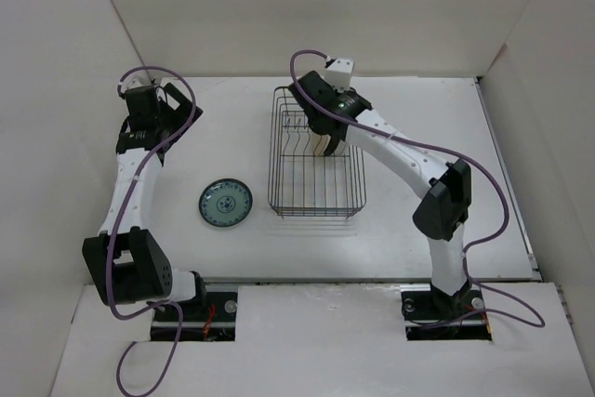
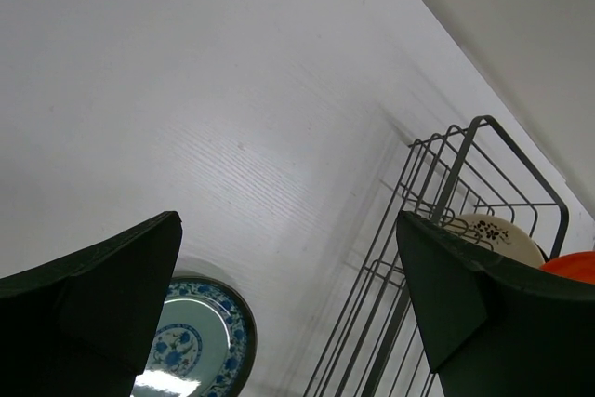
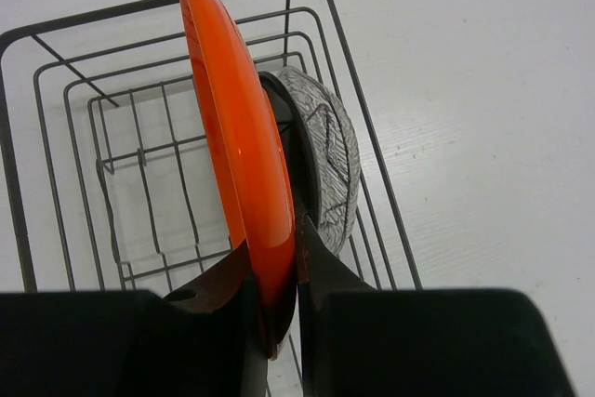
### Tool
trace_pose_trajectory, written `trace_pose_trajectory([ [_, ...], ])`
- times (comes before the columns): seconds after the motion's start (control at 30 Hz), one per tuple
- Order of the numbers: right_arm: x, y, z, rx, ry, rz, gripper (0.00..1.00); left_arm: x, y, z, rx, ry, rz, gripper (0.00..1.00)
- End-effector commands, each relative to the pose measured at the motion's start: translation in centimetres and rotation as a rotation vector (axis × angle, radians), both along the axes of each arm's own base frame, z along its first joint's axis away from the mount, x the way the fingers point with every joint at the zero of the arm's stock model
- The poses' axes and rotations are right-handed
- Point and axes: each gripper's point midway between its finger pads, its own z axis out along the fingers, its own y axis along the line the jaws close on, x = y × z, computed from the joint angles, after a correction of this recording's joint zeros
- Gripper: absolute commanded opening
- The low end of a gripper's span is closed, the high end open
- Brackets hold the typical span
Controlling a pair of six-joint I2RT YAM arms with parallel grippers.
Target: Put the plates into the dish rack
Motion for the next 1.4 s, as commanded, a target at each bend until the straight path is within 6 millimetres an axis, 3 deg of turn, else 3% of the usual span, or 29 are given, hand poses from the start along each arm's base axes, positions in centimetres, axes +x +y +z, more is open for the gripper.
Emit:
trace_pose_trajectory([
  [0.0, 0.6, 1.3, 0.7, 0.04, -0.033, 0.004, 0.0, 0.5, 0.4, 2.4, 0.028, -0.057, 0.005, 1.0],
  [0.1, 1.1, 1.9, 0.8, 0.056, -0.044, 0.016, 0.0, 0.5, 0.4, 2.4, 0.028, -0.057, 0.005, 1.0],
  [0.33, 2.3, 4.1, -1.9, 0.053, 0.002, 0.06, 0.0, 0.5, 0.2, 2.4, 0.023, -0.057, -0.003, 1.0],
  [0.47, 2.9, 4.2, -3.9, 0.034, 0.033, 0.056, 0.0, 0.5, 0.4, 2.4, 0.028, -0.057, 0.005, 1.0],
  [0.7, 3.0, 4.6, -5.1, 0.033, 0.057, 0.069, 0.01, 0.5, 0.4, 2.4, 0.028, -0.057, 0.005, 1.0],
  [0.73, 2.9, 4.8, -5.2, 0.039, 0.063, 0.077, 0.04, 0.5, 0.4, 2.4, 0.028, -0.057, 0.005, 1.0],
  [0.83, 2.8, 4.7, -5.6, 0.031, 0.072, 0.077, 0.48, 0.5, 0.5, 2.4, 0.033, -0.056, 0.013, 1.0],
  [0.9, 2.7, 4.6, -5.1, 0.037, 0.065, 0.077, 0.62, 0.4, 0.5, 1.4, 0.029, -0.027, 0.012, 1.0],
  [1.07, 2.0, 3.9, -1.2, 0.074, 0.016, 0.085, 0.71, -0.1, 1.1, -0.3, 0.035, 0.041, 0.05, 1.0],
  [1.13, 1.5, 3.8, 0.6, 0.079, -0.011, 0.097, 0.73, -1.5, 1.1, -1.5, 0.038, 0.069, 0.058, 1.0],
  [1.17, 1.2, 3.5, 2.7, 0.098, -0.045, 0.106, 0.75, -2.1, 1.0, -1.7, 0.037, 0.071, 0.058, 1.0],
  [1.2, 1.0, 3.1, 4.1, 0.097, -0.07, 0.109, 0.76, -3.0, 0.9, -0.9, 0.029, 0.044, 0.066, 1.0],
  [1.23, 0.5, 3.4, 4.9, 0.104, -0.08, 0.136, 0.8, -4.2, 0.9, -2.6, 0.027, 0.078, 0.083, 1.0],
  [1.27, 0.4, 3.6, 5.6, 0.117, -0.1, 0.156, 0.8, -5.2, 0.9, -3.1, 0.011, 0.09, 0.107, 1.0],
  [1.3, -0.5, 3.6, 7.8, 0.127, -0.132, 0.198, 0.84, -6.1, 1.1, -3.5, 0.015, 0.098, 0.132, 1.0],
  [1.37, -1.6, 4.7, 9.5, 0.166, -0.148, 0.291, 0.87, -8.5, 0.9, -4.5, -0.001, 0.113, 0.158, 1.0],
])
